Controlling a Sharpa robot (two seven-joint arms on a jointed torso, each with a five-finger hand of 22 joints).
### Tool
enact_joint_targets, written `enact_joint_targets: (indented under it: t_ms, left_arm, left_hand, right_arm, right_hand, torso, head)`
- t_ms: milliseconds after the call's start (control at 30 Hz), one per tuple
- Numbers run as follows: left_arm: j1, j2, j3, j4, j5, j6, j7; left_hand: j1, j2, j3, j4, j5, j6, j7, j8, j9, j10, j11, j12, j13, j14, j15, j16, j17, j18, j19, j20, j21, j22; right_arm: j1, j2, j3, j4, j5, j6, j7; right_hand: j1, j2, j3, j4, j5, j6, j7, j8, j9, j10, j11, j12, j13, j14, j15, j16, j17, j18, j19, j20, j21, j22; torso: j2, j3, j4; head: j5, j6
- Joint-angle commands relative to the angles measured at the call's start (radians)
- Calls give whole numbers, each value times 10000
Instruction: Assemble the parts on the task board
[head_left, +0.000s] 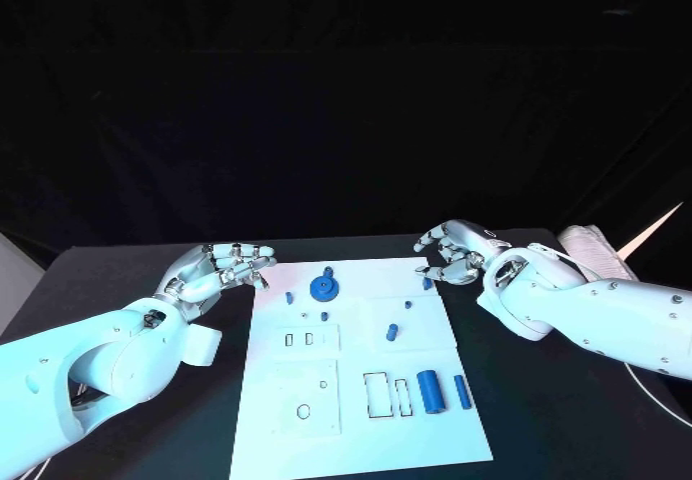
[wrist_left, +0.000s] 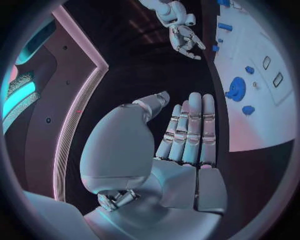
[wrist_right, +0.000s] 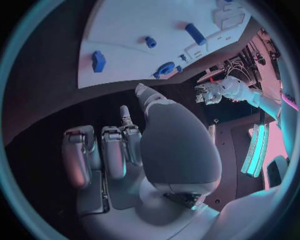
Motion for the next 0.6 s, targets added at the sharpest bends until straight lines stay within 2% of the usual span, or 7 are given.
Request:
enact_joint_targets:
  t_ms: [33,67,133,200,400,600]
  left_arm:
    - [2,21,5,52,6,445,183]
    - [2,18,5,62,-6,454,184]
    - [1,15,4,67,-19,454,191]
    - [0,14,4,60,-27,447,203]
    - [-2,11,4,11,-37,445,221]
    - [-3,21,3,-18,-42,443,224]
  left_hand:
    - [-43,61,-20,-68,-70,-48,-16,-48,14,25,-35,24,29,-80,4,54,-13,32,-80,-28,45,18]
    - [-43,61,-19,-70,-70,-49,-16,-49,15,32,-37,29,31,-79,2,58,-14,32,-81,-28,48,20]
    - [-44,61,-19,-70,-70,-49,-17,-49,15,34,-37,30,31,-79,2,59,-14,32,-82,-28,49,21]
    - [-43,60,-19,-71,-70,-50,-17,-49,15,35,-37,31,32,-79,1,60,-14,33,-83,-28,51,22]
    - [-31,54,-15,-87,-68,-55,-22,-52,17,20,-37,23,29,-82,-2,67,-18,35,-88,-29,61,28]
    - [-29,54,-13,-90,-68,-52,-23,-49,18,13,-37,20,28,-84,-1,68,-19,35,-90,-29,64,29]
  right_arm:
    - [-15,-180,-12,-148,559,1016,1048]
    - [-24,-254,-17,-248,586,1104,1130]
    - [-38,-332,-24,-400,615,1205,1217]
    - [-56,-377,-32,-552,634,1288,1277]
    - [-160,-347,-48,-792,656,1350,1366]
    - [-269,-158,-53,-1026,641,1354,1315]
  right_hand:
    - [116,-10,-23,-66,-18,-73,-9,-73,-15,197,38,-55,1619,814,47,11,1740,-141,1064,75,54,2627]
    - [147,-30,-41,-86,1,-80,-14,-84,-17,191,33,-63,1614,816,41,14,1748,-141,1064,71,54,2627]
    - [179,-37,-49,-105,27,-84,-19,-93,-19,190,28,-65,1614,817,37,17,1757,-141,1064,68,54,2627]
    - [224,-35,-51,-129,69,-84,-22,-101,-20,188,23,-69,1613,818,31,20,1766,-141,1064,63,54,2627]
    - [293,24,-20,-158,-1,-47,-28,-98,-15,241,17,-8,1671,843,18,61,1868,-141,1064,52,54,2627]
    - [354,56,13,-189,-24,-29,-29,-99,-14,257,14,9,1687,844,14,63,1870,-141,1064,47,54,2627]
  torso:
    - [14,33,-26]
    - [15,23,-24]
    - [24,34,-31]
    - [20,24,-24]
    - [9,19,2]
    - [13,-15,30]
  head:
    - [-67,-19]
    - [-67,-32]
    - [-62,-38]
    - [-93,-54]
    - [-124,-108]
    - [-111,-170]
